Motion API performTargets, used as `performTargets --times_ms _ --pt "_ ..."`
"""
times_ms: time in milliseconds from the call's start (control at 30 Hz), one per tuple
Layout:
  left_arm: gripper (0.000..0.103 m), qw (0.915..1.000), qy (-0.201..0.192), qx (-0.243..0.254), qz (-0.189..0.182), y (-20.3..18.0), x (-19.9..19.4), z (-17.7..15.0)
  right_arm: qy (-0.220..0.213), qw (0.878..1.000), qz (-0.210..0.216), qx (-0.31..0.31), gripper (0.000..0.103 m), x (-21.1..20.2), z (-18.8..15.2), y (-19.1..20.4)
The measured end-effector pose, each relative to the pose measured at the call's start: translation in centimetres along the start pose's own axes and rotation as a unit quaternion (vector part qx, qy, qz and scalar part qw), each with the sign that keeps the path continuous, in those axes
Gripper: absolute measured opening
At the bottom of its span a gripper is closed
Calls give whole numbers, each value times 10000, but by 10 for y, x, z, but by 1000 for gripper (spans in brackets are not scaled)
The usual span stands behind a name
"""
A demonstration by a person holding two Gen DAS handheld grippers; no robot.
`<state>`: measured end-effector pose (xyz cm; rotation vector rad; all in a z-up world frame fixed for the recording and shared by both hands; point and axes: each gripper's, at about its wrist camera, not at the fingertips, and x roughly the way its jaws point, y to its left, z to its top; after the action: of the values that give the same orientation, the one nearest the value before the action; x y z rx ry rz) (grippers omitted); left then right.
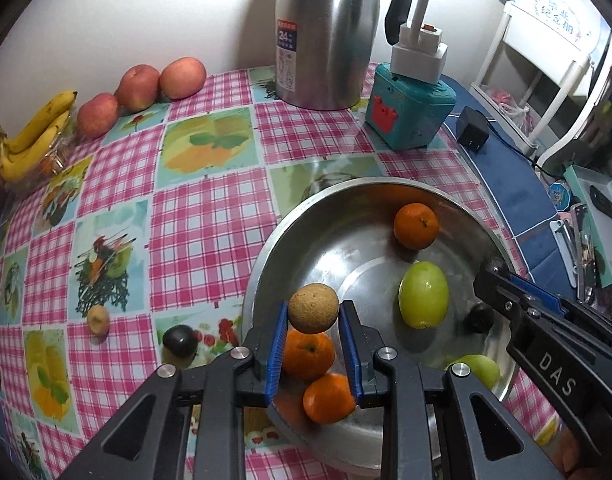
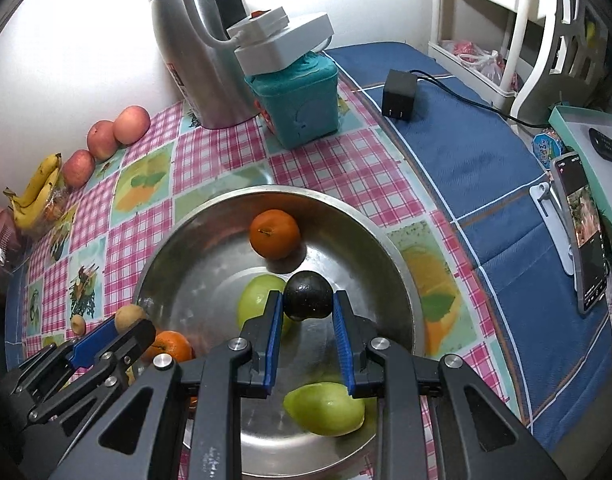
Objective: Organize fruits
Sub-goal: 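Carry the held plum and brown fruit over the steel bowl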
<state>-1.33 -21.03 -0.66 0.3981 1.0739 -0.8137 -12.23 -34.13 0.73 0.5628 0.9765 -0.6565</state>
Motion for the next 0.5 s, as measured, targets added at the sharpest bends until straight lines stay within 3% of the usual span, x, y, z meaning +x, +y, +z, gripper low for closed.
performTargets --times_ms 500 --pt "28 10000 -14 -8 12 4 8 0 308 9994 -56 -166 26 8 -4 7"
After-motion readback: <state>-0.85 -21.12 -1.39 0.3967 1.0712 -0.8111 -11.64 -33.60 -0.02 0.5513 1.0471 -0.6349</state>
